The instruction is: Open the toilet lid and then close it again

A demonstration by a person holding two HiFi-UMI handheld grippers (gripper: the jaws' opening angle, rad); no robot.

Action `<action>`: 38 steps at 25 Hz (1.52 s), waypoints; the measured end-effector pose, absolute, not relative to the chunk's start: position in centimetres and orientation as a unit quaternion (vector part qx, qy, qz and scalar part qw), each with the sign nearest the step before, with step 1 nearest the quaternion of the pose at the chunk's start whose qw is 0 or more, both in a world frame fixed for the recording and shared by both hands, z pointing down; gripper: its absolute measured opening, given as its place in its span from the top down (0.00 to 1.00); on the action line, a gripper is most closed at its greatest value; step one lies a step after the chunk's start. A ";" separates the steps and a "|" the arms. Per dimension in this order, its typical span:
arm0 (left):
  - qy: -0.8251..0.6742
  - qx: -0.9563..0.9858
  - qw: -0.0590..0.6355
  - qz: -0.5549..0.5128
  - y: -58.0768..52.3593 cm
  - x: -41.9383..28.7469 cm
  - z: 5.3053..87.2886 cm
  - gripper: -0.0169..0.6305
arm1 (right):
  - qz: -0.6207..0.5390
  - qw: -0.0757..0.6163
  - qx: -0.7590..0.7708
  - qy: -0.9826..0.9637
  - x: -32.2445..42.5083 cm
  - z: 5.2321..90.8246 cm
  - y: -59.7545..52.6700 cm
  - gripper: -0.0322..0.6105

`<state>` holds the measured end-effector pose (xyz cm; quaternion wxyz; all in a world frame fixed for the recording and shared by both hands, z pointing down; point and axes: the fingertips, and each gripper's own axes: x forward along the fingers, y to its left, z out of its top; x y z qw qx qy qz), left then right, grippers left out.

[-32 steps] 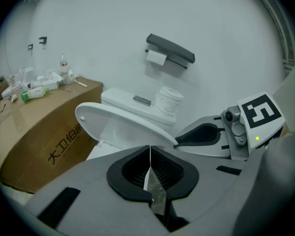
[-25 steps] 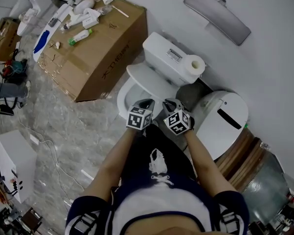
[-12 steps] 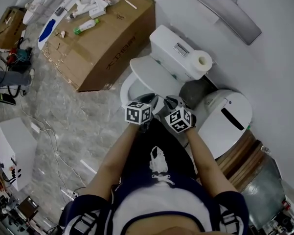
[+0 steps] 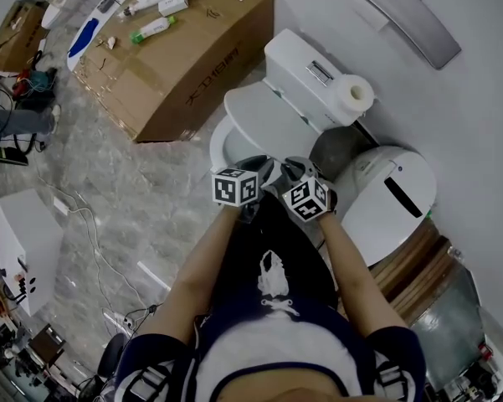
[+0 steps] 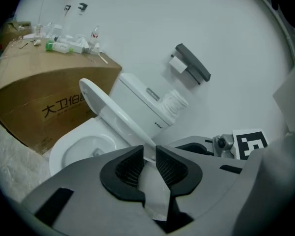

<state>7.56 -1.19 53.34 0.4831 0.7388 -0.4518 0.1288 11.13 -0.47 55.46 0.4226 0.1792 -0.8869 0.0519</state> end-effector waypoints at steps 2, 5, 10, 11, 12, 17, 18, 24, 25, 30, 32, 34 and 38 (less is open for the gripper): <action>-0.453 0.736 0.487 0.129 -1.0 7.4 53.5 0.87 | 0.053 0.427 0.176 -0.886 10.9 55.7 0.0 0.88; -0.451 0.735 0.490 0.130 -0.7 7.2 53.8 0.87 | 0.053 0.433 0.172 -0.883 10.6 55.9 0.4 0.88; -0.450 0.733 0.495 0.129 0.3 6.6 54.3 0.87 | 0.054 0.444 0.159 -0.880 9.9 56.5 1.5 0.88; -0.449 0.731 0.497 0.129 0.5 6.5 54.5 0.87 | 0.054 0.448 0.155 -0.879 9.7 56.7 1.7 0.88; -0.449 0.730 0.499 0.129 0.7 6.3 54.8 0.87 | 0.054 0.451 0.152 -0.878 9.6 57.0 1.9 0.88; -0.448 0.724 0.505 0.142 2.2 5.4 56.1 0.86 | 0.059 0.467 0.132 -0.872 8.8 58.2 3.3 0.87; -0.449 0.722 0.505 0.146 2.6 5.2 56.4 0.86 | 0.059 0.470 0.128 -0.871 8.6 58.5 3.6 0.87; -0.456 0.713 0.513 0.146 4.2 4.3 57.8 0.86 | 0.065 0.482 0.100 -0.868 7.8 59.8 5.1 0.86; -0.457 0.712 0.511 0.148 4.4 4.2 58.0 0.86 | 0.066 0.483 0.096 -0.868 7.6 60.0 5.3 0.85; -0.466 0.703 0.509 0.170 5.8 3.5 59.1 0.84 | 0.066 0.485 0.084 -0.868 7.0 60.8 6.6 0.85; -0.467 0.697 0.515 0.177 6.3 3.2 59.7 0.84 | 0.073 0.483 0.082 -0.869 6.8 61.1 7.2 0.85; -0.467 0.693 0.518 0.181 6.8 3.0 60.3 0.84 | 0.091 0.478 0.086 -0.869 6.8 61.4 7.7 0.85; -0.464 0.693 0.519 0.188 7.4 2.6 61.0 0.83 | 0.109 0.475 0.087 -0.869 6.8 61.6 8.3 0.89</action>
